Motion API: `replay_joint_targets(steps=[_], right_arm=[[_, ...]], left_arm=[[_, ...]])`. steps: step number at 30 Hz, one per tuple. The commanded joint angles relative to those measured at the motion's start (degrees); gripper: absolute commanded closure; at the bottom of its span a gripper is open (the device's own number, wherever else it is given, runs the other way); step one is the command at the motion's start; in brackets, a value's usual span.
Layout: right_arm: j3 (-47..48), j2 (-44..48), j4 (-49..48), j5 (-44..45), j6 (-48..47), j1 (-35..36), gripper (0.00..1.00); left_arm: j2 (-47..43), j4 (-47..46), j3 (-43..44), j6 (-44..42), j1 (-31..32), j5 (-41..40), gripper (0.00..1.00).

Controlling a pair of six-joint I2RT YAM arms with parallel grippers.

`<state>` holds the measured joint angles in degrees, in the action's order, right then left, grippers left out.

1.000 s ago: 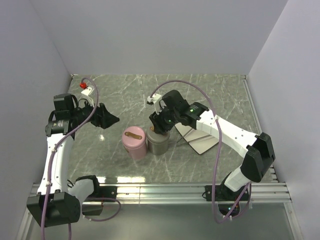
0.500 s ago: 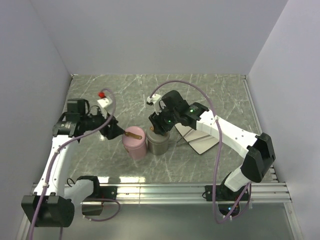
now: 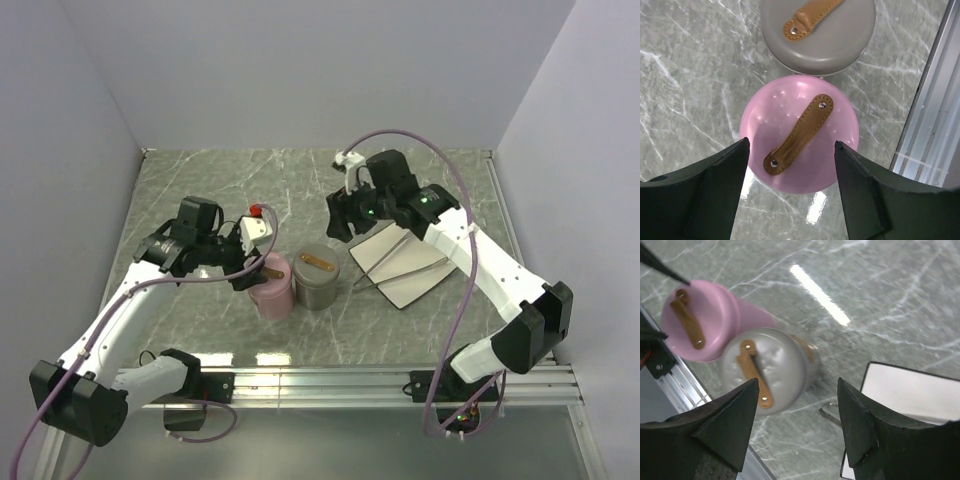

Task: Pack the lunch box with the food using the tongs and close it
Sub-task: Adjust the box lid on the packing box, then reset both arms

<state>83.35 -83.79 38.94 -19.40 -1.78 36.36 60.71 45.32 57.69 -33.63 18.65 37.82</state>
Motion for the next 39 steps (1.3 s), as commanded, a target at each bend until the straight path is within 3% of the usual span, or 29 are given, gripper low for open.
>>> replay_joint_targets(steps=[1,10,17,20,22,24,25,30,31,35,39], right_arm=[[0.9,2.7,1.5,-3.1,1.6,-3.6,0.29],[-1.4,5.3,2.3,-3.4,1.5,-6.3,0.28],[-0.4,6.7,3.0,-3.2,1.3,-8.0,0.27],[0.0,7.6,3.3,-3.6,1.3,-9.3,0.26],[-0.1,8.2,3.6,-3.8,1.4,-11.1,0.24],[-0.4,9.5,4.0,-4.2,1.4,-13.4,0.14],[-0.6,10.0,4.3,-4.2,1.3,-14.5,0.14],[-3.1,14.3,4.3,-4.9,1.5,-20.4,0.11],[-3.5,15.1,4.4,-5.2,1.6,-22.5,0.02],[-6.8,18.5,4.8,-5.5,3.3,-28.3,0.02],[-11.4,21.2,4.7,-3.0,4.3,-32.7,0.01]], left_arm=[[0.9,-1.3,1.6,-1.4,2.8,-3.8,0.26],[3.9,-1.4,0.1,-1.5,8.4,-10.3,0.25],[4.0,0.4,4.4,1.4,9.1,-9.0,0.21],[4.2,1.4,9.4,5.0,9.0,-7.4,0.18],[4.2,1.4,13.2,7.2,9.0,-6.6,0.11],[3.8,-0.2,16.2,11.1,8.1,-6.6,0.05],[3.9,-1.0,17.2,12.6,7.5,-6.8,0.03],[6.3,-4.4,24.1,25.4,1.6,-10.7,0.01],[7.1,-3.9,25.4,29.4,0.2,-10.7,0.01],[12.9,-1.9,29.8,38.5,-10.7,-8.1,0.01],[15.2,-3.0,27.6,42.2,-20.7,-5.2,0.01]])
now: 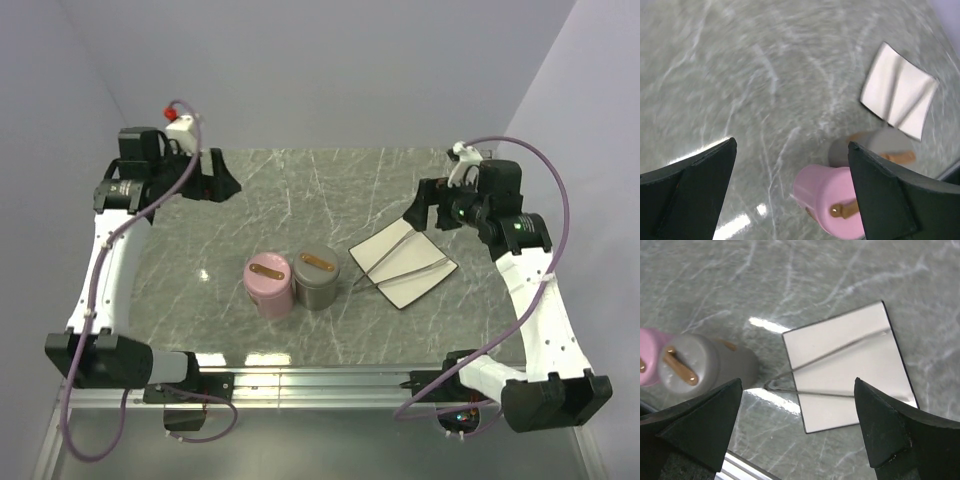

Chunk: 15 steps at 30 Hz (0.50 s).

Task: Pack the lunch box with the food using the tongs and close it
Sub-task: Reset both arms

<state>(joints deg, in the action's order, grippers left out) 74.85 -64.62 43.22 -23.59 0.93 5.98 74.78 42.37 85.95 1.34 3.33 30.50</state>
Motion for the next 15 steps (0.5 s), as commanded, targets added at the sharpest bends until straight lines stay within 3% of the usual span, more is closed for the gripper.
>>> replay_joint_targets(steps=[1,6,15], right_arm=[[-4.0,3.0,-0.2,2.1,1.7,-2.9,0.00],[-12.0,5.1,-2.8,2.8,2.1,-5.6,0.00],[-17.9,8.4,-5.2,2.5,2.8,-8.4,0.00]], left_arm=[[1.8,0.0,-1.2,7.2,-6.7,1.8,0.01],[3.4,1.4,-7.6,2.9,-11.6,1.2,0.01],[-5.5,-2.8,-20.9,-4.0,-12.6,-5.7,0.01]])
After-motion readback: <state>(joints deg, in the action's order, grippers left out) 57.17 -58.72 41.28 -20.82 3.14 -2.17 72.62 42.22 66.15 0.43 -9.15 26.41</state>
